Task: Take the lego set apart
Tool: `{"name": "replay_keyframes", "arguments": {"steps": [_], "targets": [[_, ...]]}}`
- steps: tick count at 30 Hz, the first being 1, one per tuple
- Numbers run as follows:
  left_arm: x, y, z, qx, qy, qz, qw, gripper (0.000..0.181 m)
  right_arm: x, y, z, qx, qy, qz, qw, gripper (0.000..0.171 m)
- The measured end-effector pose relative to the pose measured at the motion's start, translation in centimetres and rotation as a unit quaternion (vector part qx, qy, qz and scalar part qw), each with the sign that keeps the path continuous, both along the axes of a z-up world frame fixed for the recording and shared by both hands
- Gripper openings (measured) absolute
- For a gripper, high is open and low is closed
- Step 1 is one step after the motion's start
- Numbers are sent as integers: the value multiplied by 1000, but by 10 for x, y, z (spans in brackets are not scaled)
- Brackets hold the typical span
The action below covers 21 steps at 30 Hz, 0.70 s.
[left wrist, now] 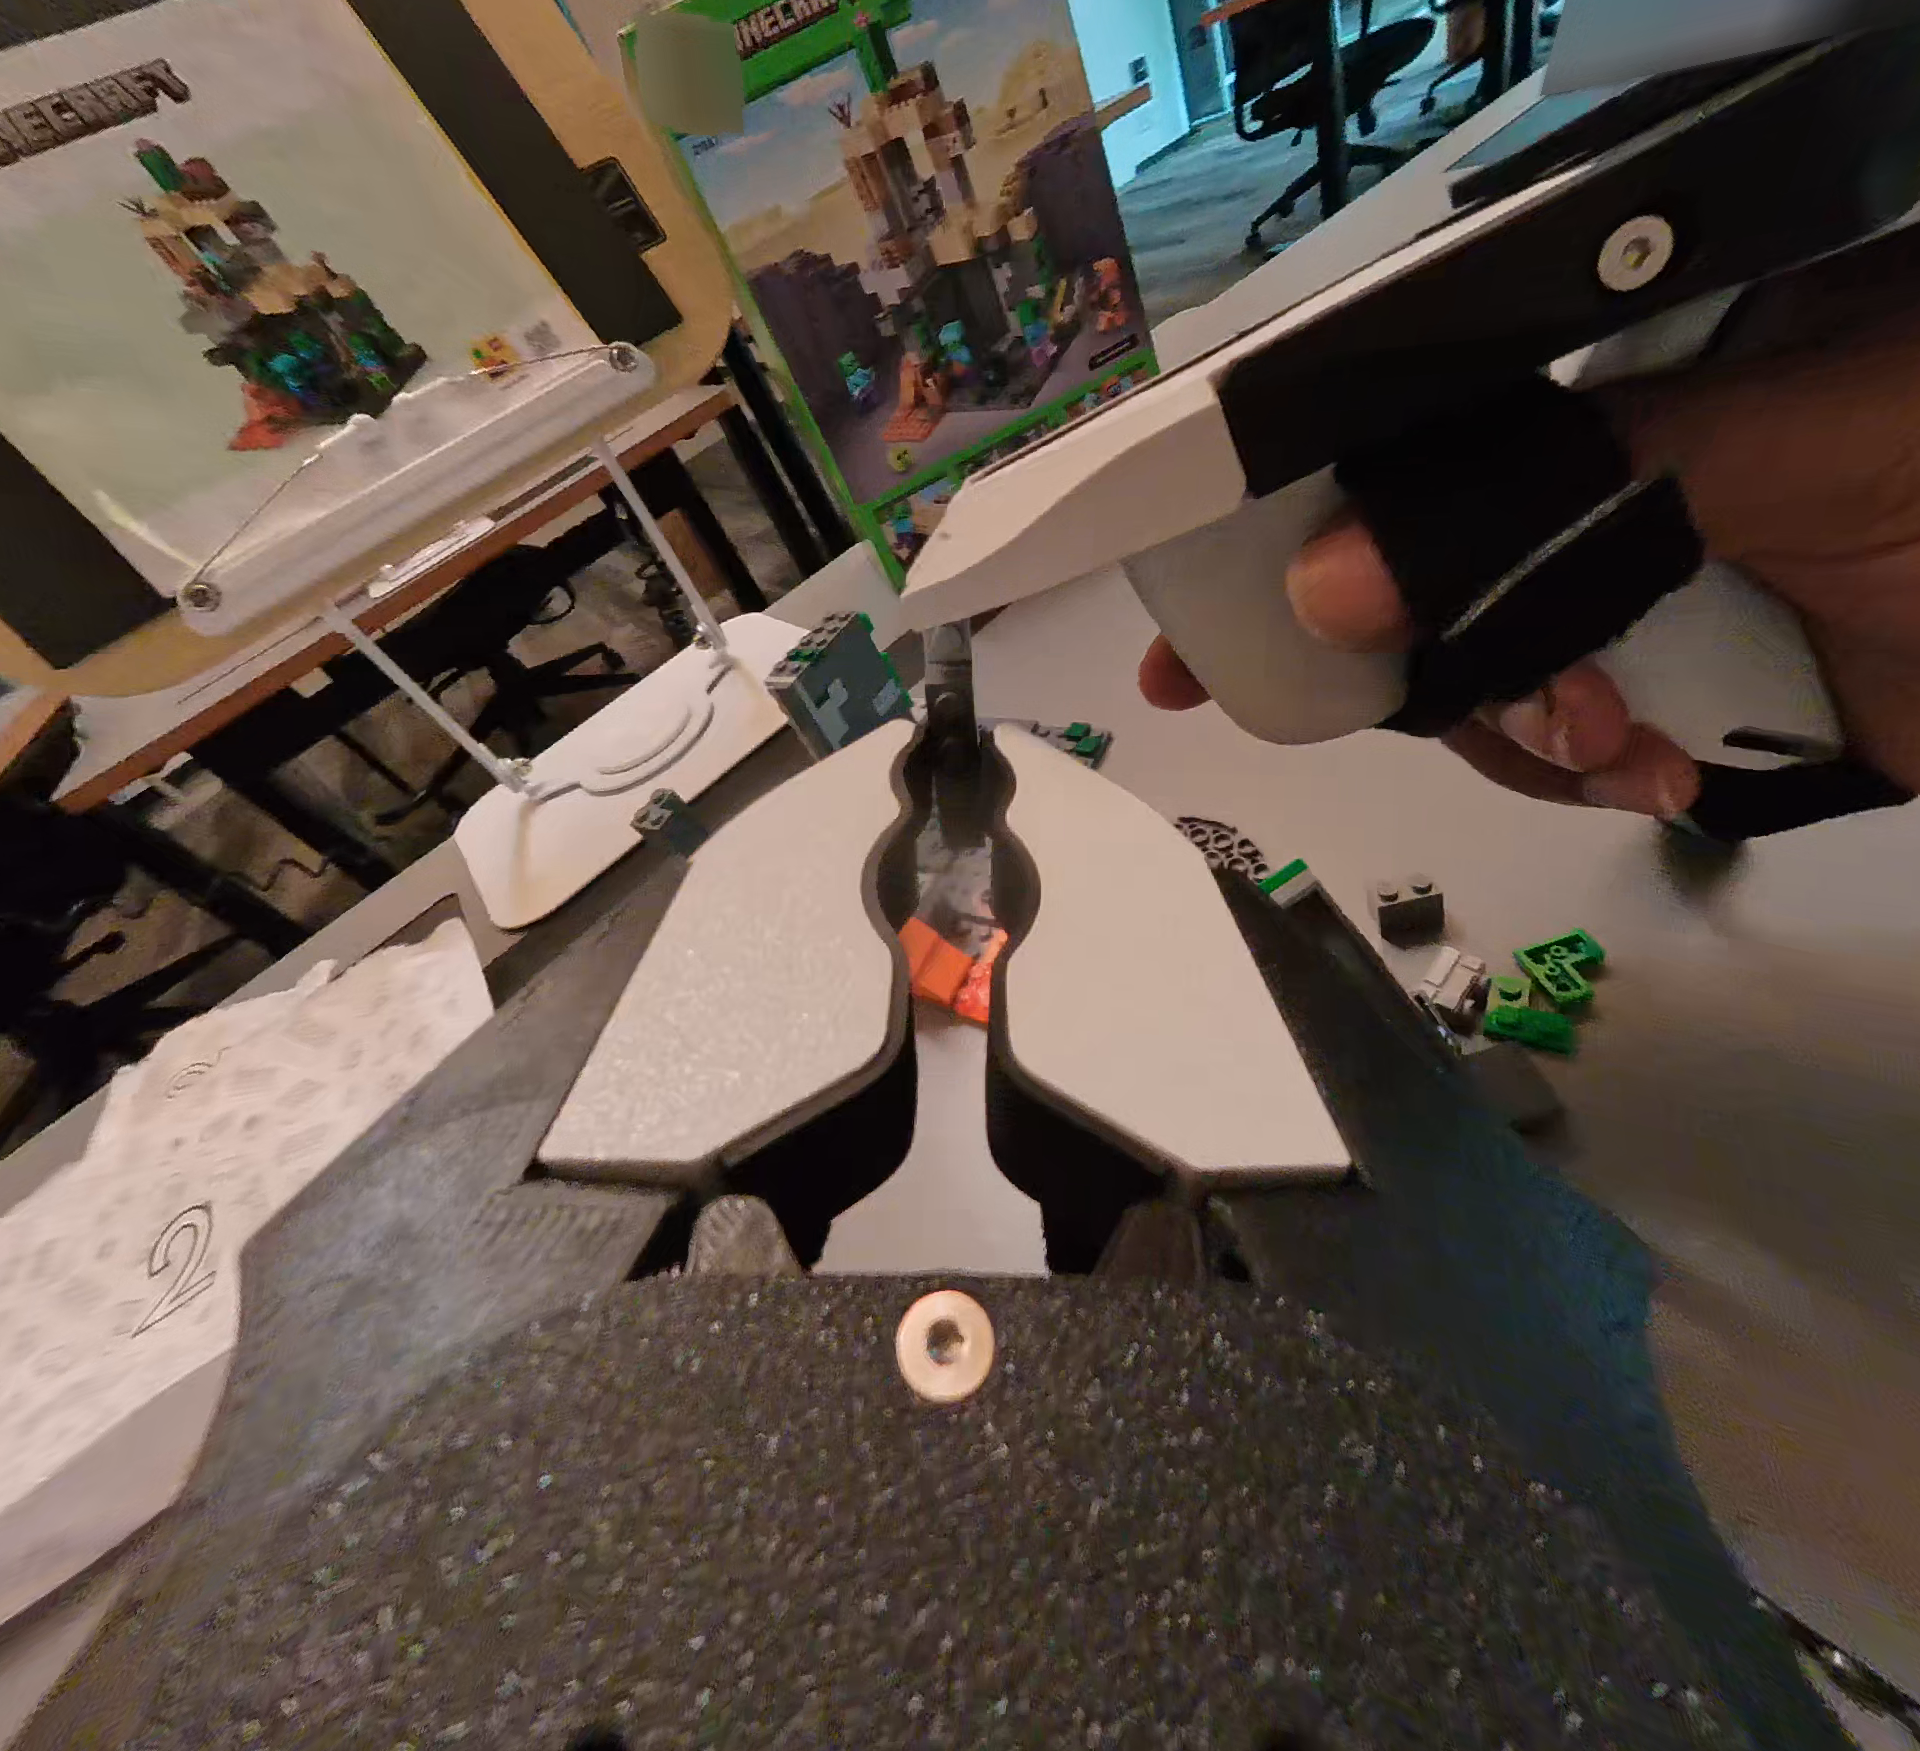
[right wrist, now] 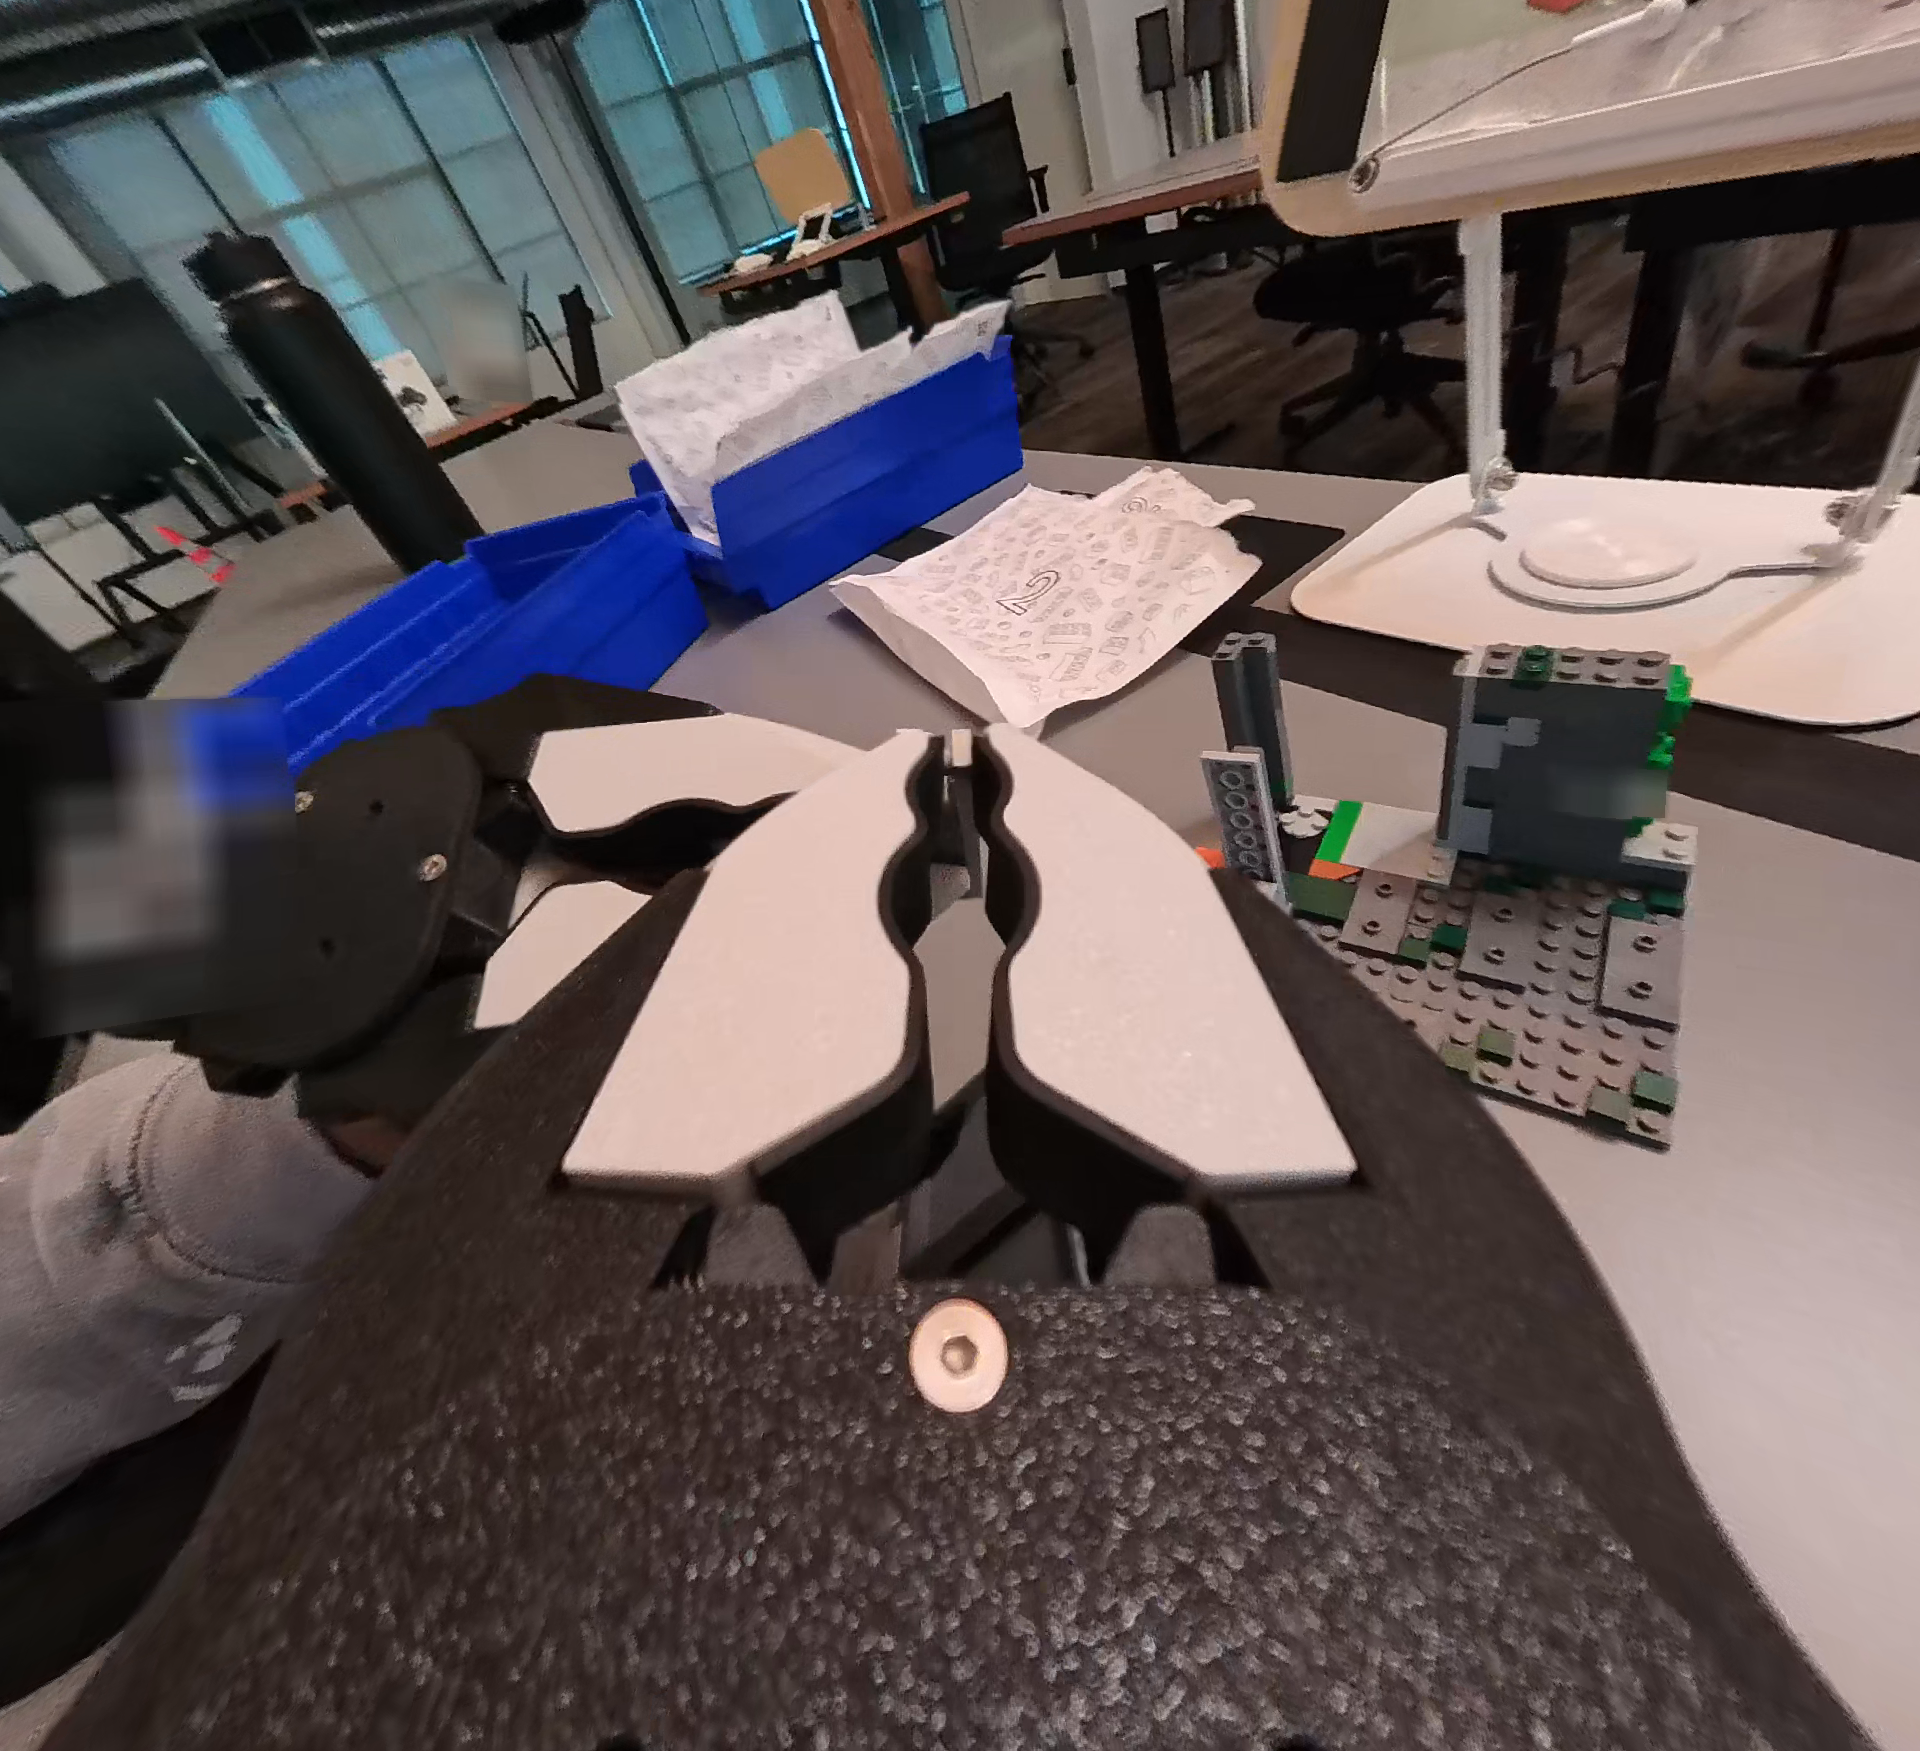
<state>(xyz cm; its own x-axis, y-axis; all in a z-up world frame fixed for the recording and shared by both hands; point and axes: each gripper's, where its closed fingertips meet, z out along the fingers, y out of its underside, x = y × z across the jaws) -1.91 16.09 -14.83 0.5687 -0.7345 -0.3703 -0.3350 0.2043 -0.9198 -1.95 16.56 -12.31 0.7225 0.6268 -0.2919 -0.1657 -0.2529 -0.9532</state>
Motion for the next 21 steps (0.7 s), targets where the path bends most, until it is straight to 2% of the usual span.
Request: {"name": "replay_keyframes", "arguments": {"steps": [4,10,13,15,16,17,18,21], "targets": [[-4,-2,11,31,-13,6,999,9,0,-3,8,-3,49,19,999,5],[0,-17,33,86,-36,-3,996,9,7,-5,16,-66,230,85,967,5],[-1,-20,37,78,-56,-13,995,9,6,-3,8,-82,229,83,966,6],[0,-33,61,96,-100,-41,989,9,3,4,-18,-102,161,56,980,5],[2,-39,72,104,-108,-51,987,9,0,2,-20,-110,187,70,974,5],[2,-39,76,117,-100,-45,987,9,-2,-1,-10,-112,238,90,961,5],[1,-36,75,111,-101,-43,988,9,-3,-3,-4,-101,238,91,962,5],[-11,-25,66,45,-144,-57,987,9,-6,-5,6,-70,180,77,978,5]]}}
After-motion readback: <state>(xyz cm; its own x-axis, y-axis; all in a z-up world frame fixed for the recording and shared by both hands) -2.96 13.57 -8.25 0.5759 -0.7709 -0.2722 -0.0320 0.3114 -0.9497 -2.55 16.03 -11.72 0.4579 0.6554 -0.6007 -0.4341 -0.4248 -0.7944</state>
